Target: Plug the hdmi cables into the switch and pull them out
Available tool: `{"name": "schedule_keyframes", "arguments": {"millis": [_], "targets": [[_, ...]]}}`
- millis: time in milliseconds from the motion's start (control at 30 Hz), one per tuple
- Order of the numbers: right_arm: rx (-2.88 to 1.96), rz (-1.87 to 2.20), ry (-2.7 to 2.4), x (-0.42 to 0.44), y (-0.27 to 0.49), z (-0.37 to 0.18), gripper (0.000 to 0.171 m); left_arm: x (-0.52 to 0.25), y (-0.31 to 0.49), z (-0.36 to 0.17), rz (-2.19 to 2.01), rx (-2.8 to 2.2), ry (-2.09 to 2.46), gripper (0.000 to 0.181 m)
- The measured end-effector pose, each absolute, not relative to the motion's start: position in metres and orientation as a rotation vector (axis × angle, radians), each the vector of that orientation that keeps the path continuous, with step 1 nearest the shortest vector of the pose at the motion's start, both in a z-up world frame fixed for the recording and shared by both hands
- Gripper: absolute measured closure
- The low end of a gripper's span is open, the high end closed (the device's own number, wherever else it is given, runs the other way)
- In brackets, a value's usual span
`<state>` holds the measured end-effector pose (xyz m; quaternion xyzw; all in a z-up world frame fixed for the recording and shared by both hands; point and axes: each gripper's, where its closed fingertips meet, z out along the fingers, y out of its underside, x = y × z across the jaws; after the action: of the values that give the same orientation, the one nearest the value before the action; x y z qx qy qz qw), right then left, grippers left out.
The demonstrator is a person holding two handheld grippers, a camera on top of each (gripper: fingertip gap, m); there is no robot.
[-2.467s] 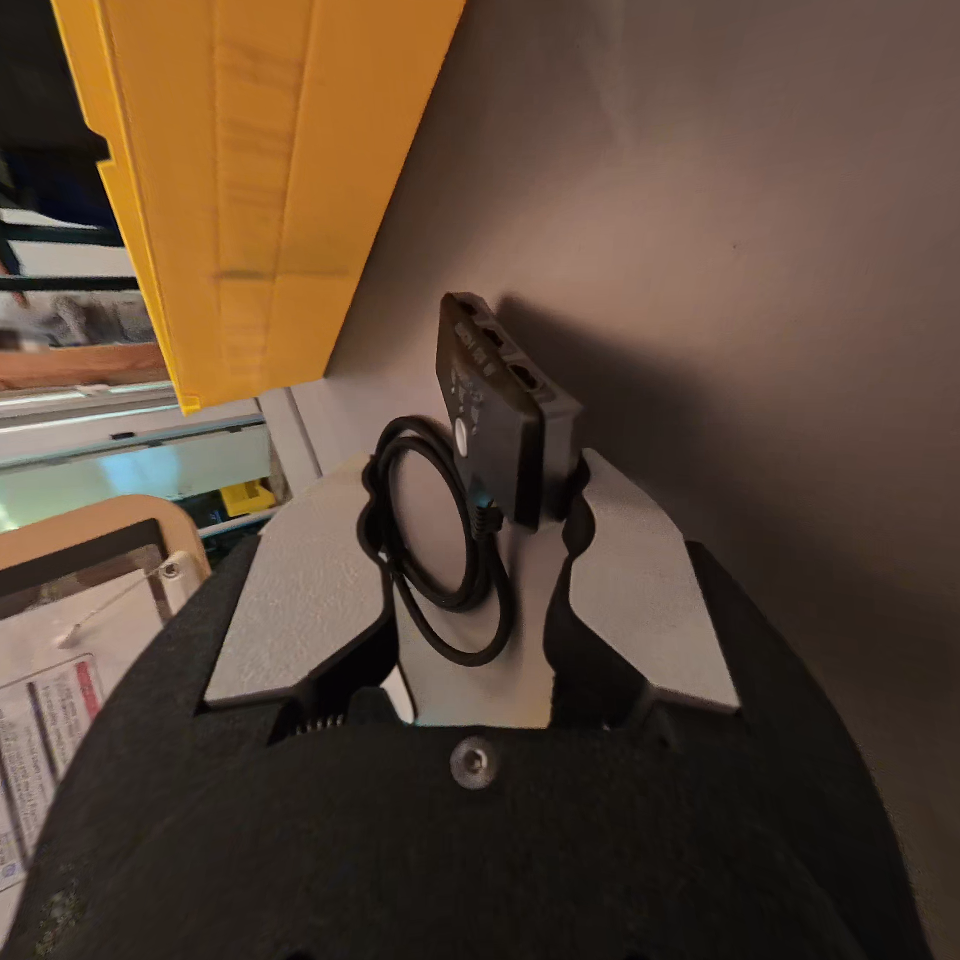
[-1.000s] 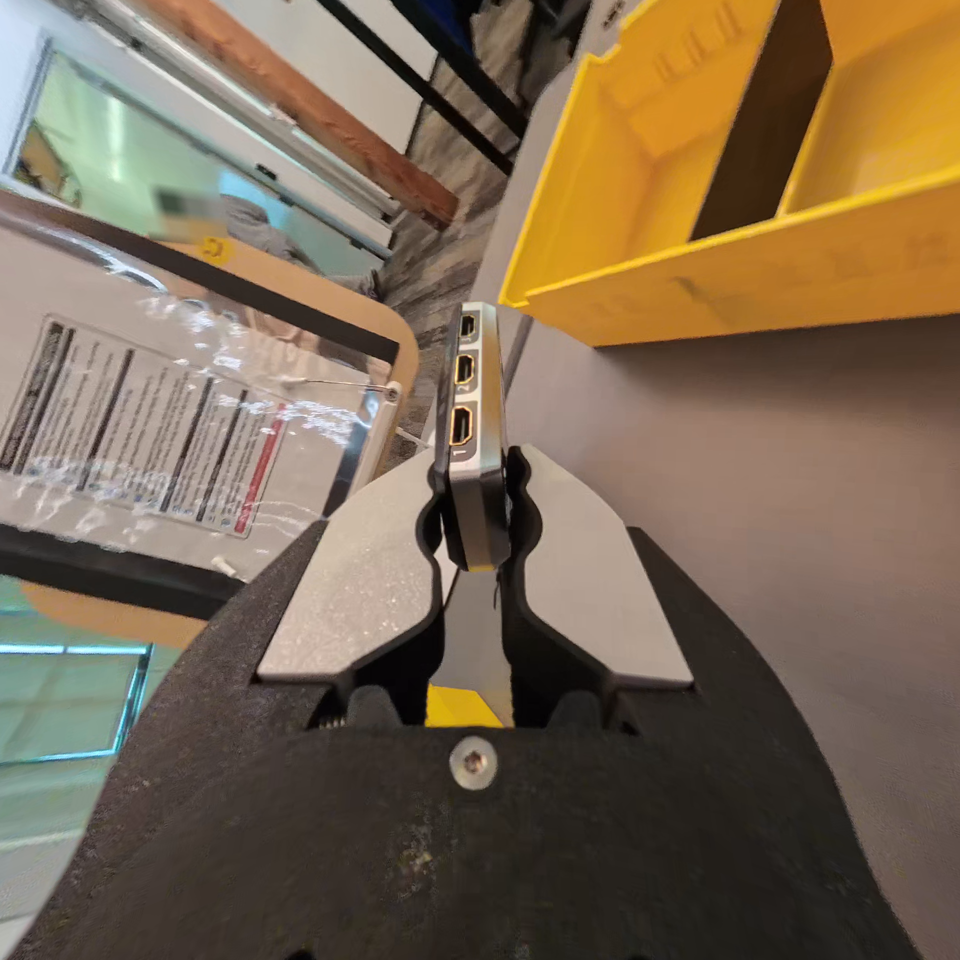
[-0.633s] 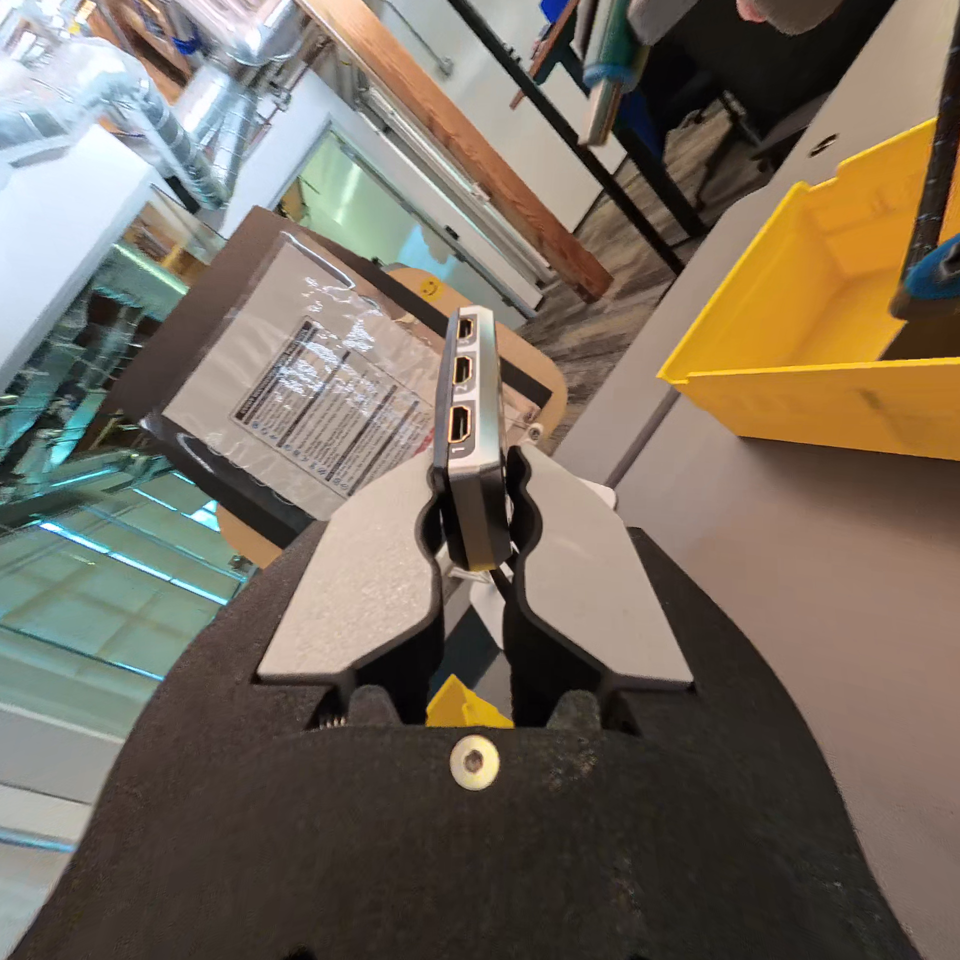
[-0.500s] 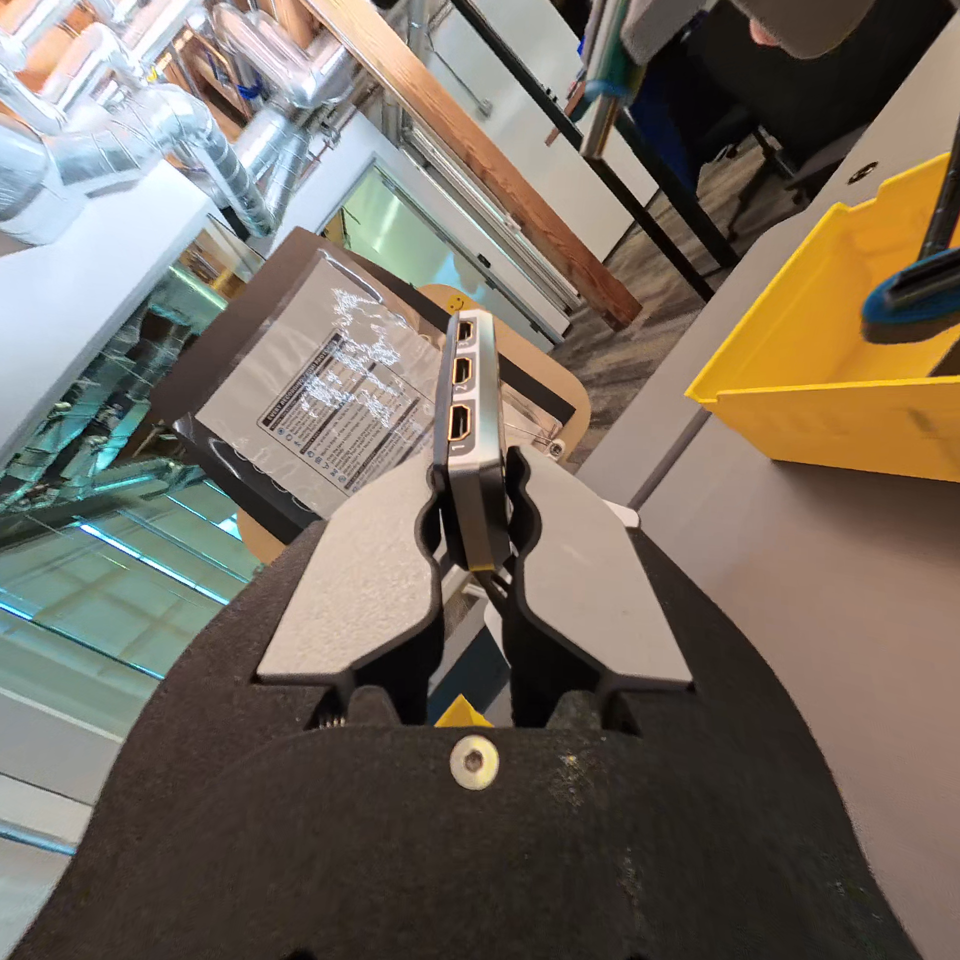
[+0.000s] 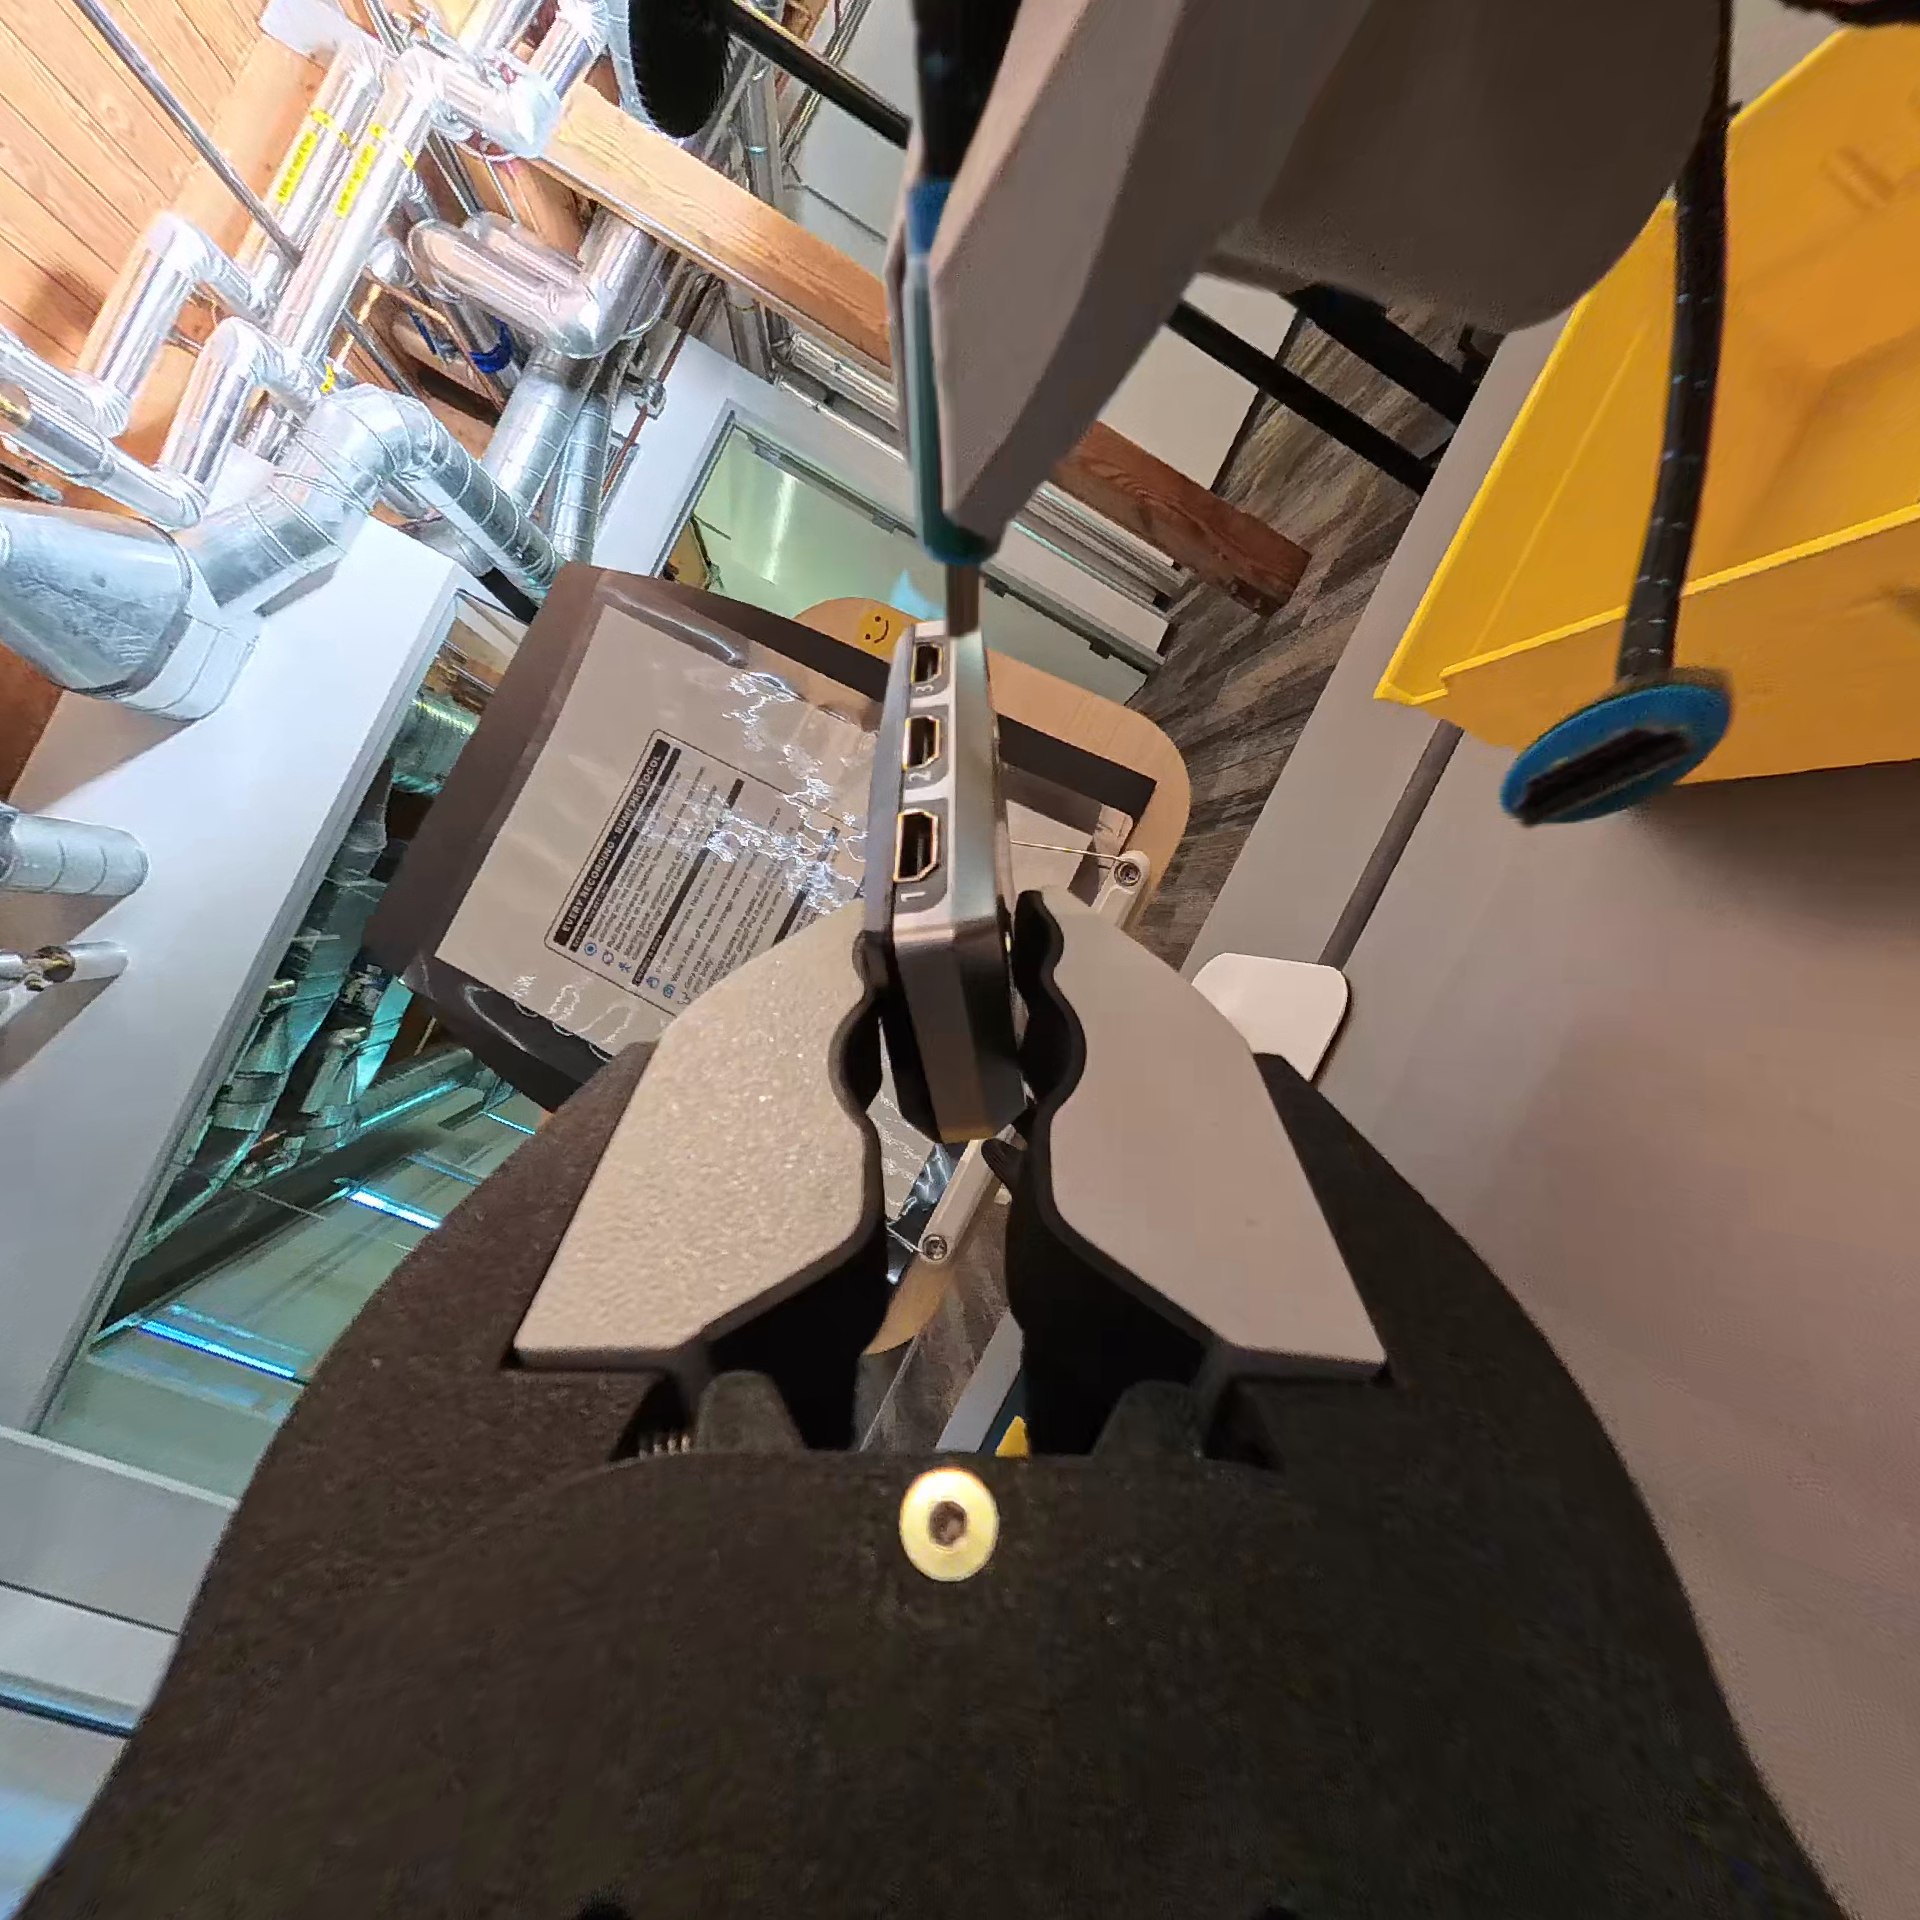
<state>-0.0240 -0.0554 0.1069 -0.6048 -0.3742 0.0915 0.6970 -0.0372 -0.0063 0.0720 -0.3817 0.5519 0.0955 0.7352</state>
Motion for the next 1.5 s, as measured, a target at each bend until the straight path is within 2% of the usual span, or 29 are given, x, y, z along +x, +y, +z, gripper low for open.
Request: {"name": "schedule_keyframes", "arguments": {"millis": [33, 933, 1500], "targets": [[-1.347, 0.182, -0.834, -0.024, -0.055, 0.107, 0.151, -0.036, -0.007, 0.072, 0.213, -0.834, 1.215, 0.159], [-1.412, 0.214, -0.829, -0.02, -0.051, 0.101, 0.151, -0.027, -0.023, 0.07, 0.252, -0.757, 1.26, 0.158], [-1.4, 0.234, -0.884, -0.047, -0.062, 0.096, 0.15, -0.03, -0.019, 0.071, 0.274, -0.771, 1.244, 0.158]]}}
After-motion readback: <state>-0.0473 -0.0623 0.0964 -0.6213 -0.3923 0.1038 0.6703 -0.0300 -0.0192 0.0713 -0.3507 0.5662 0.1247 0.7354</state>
